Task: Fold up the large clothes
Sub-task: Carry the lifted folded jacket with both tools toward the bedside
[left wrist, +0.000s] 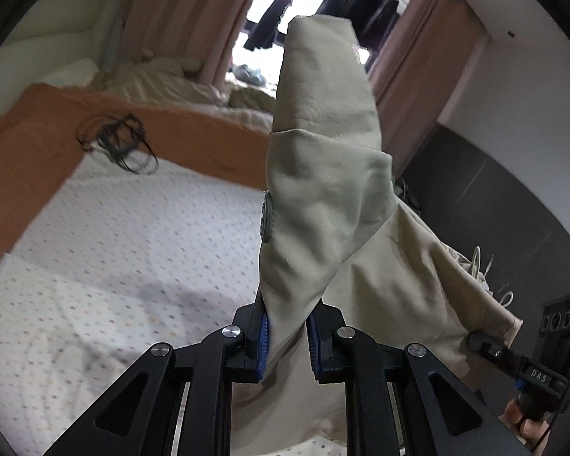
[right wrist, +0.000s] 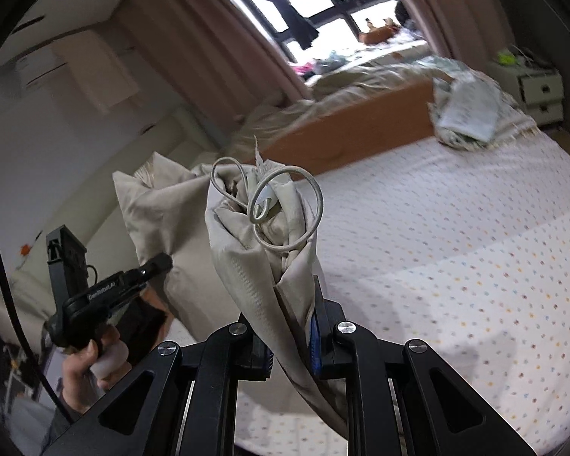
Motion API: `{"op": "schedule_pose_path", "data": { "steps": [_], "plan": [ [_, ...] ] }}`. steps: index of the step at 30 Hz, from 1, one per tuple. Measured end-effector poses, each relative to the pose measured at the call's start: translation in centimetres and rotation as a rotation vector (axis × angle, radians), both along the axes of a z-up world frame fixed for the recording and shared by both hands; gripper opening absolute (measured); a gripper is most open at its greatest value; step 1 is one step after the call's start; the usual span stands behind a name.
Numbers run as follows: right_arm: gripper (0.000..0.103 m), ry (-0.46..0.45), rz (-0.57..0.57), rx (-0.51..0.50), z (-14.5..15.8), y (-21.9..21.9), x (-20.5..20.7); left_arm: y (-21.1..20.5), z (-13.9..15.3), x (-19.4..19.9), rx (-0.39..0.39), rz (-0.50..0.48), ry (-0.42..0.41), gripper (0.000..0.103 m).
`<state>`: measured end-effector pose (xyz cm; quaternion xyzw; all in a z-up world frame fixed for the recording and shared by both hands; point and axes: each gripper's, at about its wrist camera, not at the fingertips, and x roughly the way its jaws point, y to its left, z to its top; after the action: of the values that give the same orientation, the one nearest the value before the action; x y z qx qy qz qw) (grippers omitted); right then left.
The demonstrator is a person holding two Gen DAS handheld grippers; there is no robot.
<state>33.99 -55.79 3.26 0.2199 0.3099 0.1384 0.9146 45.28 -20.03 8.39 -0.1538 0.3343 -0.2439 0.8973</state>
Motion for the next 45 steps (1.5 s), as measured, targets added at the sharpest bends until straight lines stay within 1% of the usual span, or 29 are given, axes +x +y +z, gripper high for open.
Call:
{"op": "schedule_pose_path", "data": {
  "steps": [8, 15, 22, 25, 27, 29, 31, 38, 41, 45],
  "plan": [
    [0.016, -0.043, 0.105, 0.002, 3.7, 8.0, 0.6, 8.6, 4.6, -1.8, -0.003, 0.066, -0.051, 0.017],
    [0.016, -0.075, 0.239, -0.023, 6.3, 17.0, 0.5, 16.2, 7.8, -3.4, -0.003, 0.127, -0.109, 0.017],
    [0.016, -0.109, 0.35, -0.043, 8.2, 25.4, 0.5, 23.7, 9.2, -4.1, -0.019, 0.18, -0.135, 0.016],
    [0.016, -0.117, 0.388, -0.053, 9.0, 28.9, 0.7, 27.2, 9.6, -4.5, -0.046, 0.206, -0.141, 0.016],
    [0.016, -0.119, 0.41, -0.055, 9.6, 31.8, 1.0, 29.5, 9.8, -4.5, -0.03, 0.223, -0.14, 0.016],
    [0.016, -0.113, 0.43, -0.048, 9.7, 33.7, 1.5, 31.3, 9.9, -4.8, -0.031, 0.238, -0.142, 0.016],
    [0.016, -0.109, 0.454, -0.045, 9.8, 36.2, 2.0, 34.1, 10.0, -5.1, -0.037, 0.259, -0.14, 0.016],
    [0.016, -0.1, 0.548, -0.014, 9.3, 43.4, 3.7, 42.0, 11.0, -7.0, 0.013, 0.359, -0.158, 0.016],
    [0.016, -0.101, 0.599, -0.02, 9.0, 47.4, 3.4, 44.6, 11.4, -8.2, 0.04, 0.401, -0.172, 0.016],
    [0.016, -0.105, 0.661, -0.023, 8.7, 53.0, 2.6, 48.4, 11.4, -9.6, 0.057, 0.461, -0.179, 0.016]
  ]
}}
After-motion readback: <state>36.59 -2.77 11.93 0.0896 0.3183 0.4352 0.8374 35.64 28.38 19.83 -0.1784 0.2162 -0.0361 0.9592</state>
